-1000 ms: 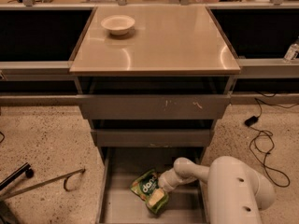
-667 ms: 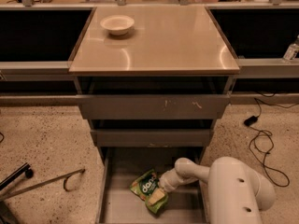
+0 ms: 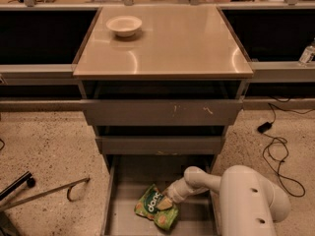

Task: Pick green rice chip bag from bottom drawer and place on counter

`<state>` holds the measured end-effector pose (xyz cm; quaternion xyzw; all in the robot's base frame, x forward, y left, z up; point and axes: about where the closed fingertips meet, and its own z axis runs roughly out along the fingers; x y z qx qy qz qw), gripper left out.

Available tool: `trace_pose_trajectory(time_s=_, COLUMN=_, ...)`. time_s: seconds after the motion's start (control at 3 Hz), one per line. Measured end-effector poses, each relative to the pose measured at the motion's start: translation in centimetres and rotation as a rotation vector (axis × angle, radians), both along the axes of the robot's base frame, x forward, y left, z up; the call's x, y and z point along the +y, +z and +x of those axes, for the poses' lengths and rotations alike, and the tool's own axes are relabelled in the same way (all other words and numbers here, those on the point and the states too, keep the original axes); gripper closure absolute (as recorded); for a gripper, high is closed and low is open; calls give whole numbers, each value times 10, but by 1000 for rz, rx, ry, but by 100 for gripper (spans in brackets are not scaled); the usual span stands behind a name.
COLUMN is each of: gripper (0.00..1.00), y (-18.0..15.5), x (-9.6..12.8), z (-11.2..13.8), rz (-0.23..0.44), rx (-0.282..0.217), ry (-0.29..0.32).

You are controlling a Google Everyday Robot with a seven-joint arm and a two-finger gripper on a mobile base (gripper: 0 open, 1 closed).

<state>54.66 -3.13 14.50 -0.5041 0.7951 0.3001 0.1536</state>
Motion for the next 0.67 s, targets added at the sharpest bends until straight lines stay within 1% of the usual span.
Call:
trace_pose_trajectory(time_s=0.33, gripper=89, y=51, x=-7, z=4, rz=57, rx=-25, ry=-20)
trace_pose_trajectory(time_s=0.67, gripper=100, y=133, x=-6, z=4, rz=87, rx=-62, ry=-23)
